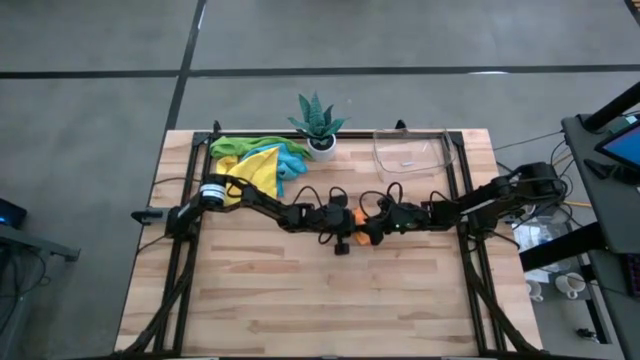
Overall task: Roll microfiber towels into tight, uniform cylinder then place into a basket
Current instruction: Roll the orange microfiber cloth
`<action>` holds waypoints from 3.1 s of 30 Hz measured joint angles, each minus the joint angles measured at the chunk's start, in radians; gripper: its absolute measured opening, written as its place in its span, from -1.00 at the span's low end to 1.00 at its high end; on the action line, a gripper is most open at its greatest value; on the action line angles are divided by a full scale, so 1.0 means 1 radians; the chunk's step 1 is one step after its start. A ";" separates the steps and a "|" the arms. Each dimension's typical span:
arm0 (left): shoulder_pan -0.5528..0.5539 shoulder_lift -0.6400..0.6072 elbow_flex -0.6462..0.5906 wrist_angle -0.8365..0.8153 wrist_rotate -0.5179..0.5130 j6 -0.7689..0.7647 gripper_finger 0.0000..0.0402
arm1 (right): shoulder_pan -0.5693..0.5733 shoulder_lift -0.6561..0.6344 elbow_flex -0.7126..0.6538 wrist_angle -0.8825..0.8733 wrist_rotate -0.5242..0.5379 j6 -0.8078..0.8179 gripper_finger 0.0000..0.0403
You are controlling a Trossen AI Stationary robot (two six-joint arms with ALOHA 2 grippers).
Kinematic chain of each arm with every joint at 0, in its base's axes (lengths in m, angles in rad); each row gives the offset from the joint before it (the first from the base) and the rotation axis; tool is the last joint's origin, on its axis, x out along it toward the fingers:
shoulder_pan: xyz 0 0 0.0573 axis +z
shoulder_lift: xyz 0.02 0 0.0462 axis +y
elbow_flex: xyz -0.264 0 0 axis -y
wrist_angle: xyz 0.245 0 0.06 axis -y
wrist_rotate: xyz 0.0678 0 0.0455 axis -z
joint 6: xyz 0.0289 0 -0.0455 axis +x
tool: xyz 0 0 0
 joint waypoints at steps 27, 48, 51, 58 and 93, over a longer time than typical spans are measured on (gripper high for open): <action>0.005 -0.001 -0.020 0.013 -0.035 -0.024 -1.00 | 0.050 0.056 0.080 -0.008 0.001 -0.132 0.09; 0.007 -0.074 -0.018 -0.107 -0.042 0.032 -1.00 | 0.045 0.123 0.086 -0.045 0.035 -0.223 -0.93; 0.007 -0.106 -0.019 -0.149 -0.049 0.048 -1.00 | 0.046 0.124 0.086 -0.046 0.033 -0.225 -0.94; 0.006 -0.197 -0.022 -0.307 -0.139 0.076 -1.00 | 0.045 0.124 0.087 -0.050 0.044 -0.226 -0.94; 0.050 -0.097 -0.064 0.115 0.150 0.106 -1.00 | -0.011 0.121 0.085 -0.059 0.064 -0.224 -0.94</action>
